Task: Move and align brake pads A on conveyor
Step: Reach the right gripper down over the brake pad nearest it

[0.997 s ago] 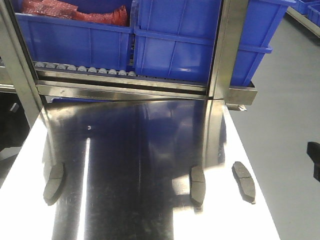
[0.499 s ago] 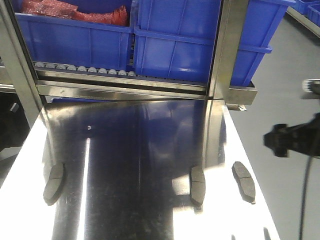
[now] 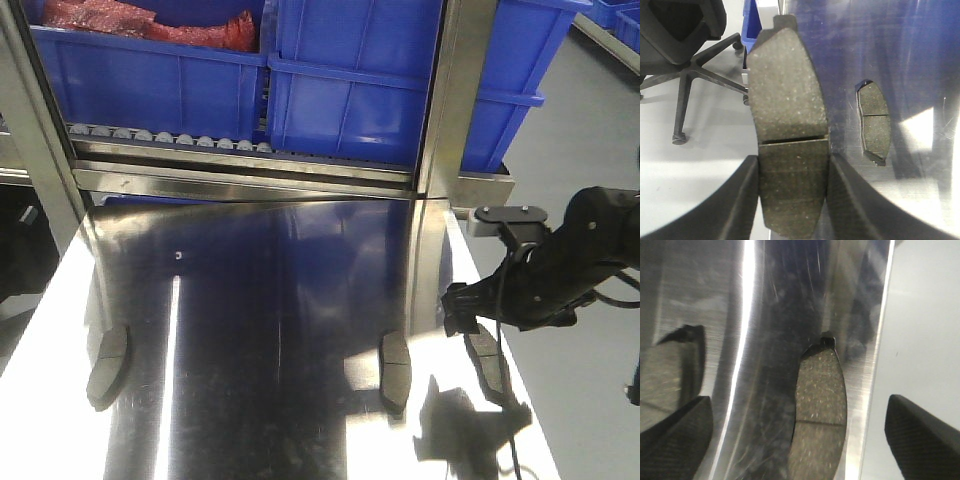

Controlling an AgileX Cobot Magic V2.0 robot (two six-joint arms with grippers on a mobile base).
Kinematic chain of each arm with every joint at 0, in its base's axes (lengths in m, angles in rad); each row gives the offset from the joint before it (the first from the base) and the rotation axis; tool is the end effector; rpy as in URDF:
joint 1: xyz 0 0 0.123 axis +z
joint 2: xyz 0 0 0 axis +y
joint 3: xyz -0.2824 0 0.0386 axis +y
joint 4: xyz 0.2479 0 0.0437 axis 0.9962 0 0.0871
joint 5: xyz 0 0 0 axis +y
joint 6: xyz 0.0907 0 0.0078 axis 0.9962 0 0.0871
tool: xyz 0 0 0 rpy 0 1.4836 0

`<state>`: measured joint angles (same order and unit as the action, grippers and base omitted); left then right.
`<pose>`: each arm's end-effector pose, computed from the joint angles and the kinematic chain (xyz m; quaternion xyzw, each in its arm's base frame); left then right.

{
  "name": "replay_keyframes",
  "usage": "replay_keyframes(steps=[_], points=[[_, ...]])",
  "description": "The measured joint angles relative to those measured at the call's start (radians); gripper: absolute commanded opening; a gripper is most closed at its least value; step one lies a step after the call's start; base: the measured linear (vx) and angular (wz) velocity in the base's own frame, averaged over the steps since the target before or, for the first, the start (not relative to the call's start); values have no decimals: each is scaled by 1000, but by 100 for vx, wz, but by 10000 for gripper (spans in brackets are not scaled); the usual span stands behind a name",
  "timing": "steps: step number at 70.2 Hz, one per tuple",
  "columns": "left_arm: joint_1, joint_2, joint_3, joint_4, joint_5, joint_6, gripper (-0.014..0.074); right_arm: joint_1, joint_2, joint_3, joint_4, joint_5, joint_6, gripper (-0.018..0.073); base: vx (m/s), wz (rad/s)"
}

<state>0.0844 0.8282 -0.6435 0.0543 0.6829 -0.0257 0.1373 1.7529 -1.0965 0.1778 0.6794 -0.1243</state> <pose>0.1530 0.0161 0.2905 -0.0379 0.9219 0.0352 0.3840 0.3367 0.0568 0.1914 -0.0695 0.9825 0.0672 0.1593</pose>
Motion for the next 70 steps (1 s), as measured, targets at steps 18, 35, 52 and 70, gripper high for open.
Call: replay_keyframes(steps=[18,35,52,70], points=[[0,0,0,0,0,0,192,0,97,-7,-19,2,3,592,0,0],[0,0,0,0,0,0,192,0,115,-10,-29,2,3,552,0,0],[0,0,0,0,0,0,192,-1,118,-10,-52,2,3,407,0,0],[0,0,0,0,0,0,192,-6,118,-16,-93,15,2,139,0,0]])
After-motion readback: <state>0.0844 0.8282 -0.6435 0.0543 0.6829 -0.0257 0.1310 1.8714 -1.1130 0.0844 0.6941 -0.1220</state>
